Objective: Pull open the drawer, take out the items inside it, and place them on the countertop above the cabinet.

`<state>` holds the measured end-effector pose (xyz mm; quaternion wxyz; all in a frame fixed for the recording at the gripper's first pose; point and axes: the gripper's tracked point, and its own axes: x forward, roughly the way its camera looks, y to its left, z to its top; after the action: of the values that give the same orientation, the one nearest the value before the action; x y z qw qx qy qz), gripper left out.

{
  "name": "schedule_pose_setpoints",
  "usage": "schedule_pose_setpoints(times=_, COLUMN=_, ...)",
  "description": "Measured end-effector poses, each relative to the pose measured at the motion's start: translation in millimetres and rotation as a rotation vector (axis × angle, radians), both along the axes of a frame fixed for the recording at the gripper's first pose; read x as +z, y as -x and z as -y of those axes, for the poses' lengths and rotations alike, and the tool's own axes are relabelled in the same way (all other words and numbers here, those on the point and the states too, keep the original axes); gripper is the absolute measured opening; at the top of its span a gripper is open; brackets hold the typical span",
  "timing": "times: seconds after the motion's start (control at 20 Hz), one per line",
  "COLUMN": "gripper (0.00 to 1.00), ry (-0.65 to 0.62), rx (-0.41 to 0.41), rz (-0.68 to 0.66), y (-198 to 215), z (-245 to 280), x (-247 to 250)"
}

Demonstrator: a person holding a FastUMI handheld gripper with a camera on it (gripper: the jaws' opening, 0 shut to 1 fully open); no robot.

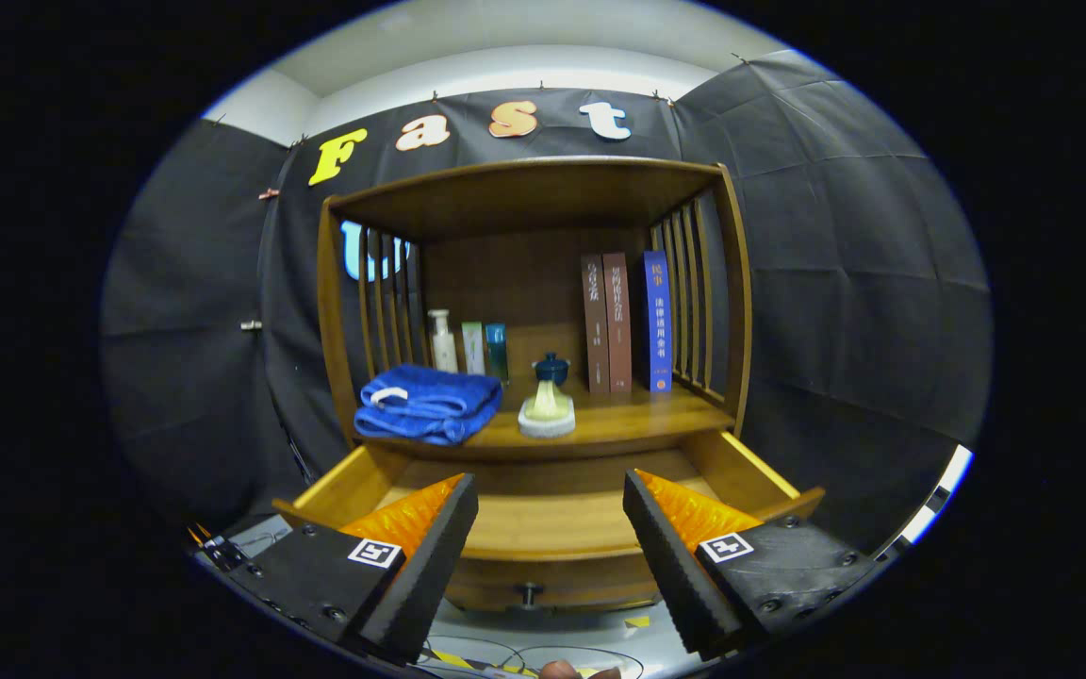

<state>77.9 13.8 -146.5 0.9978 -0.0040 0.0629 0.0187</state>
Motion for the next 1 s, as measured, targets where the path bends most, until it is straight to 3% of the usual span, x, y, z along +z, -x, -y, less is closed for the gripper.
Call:
schedule_pose_setpoints(times=0.45, gripper=0.99, ry=0.025, rx=0.016, rz=-0.072, y=8.8, z=-17.3, x=-105.7)
schedule_pose_setpoints(times=1.0, gripper=0.99, ry=0.039, rx=-0.032, rz=-0.078, y=-23.5, z=-17.3, x=-123.2)
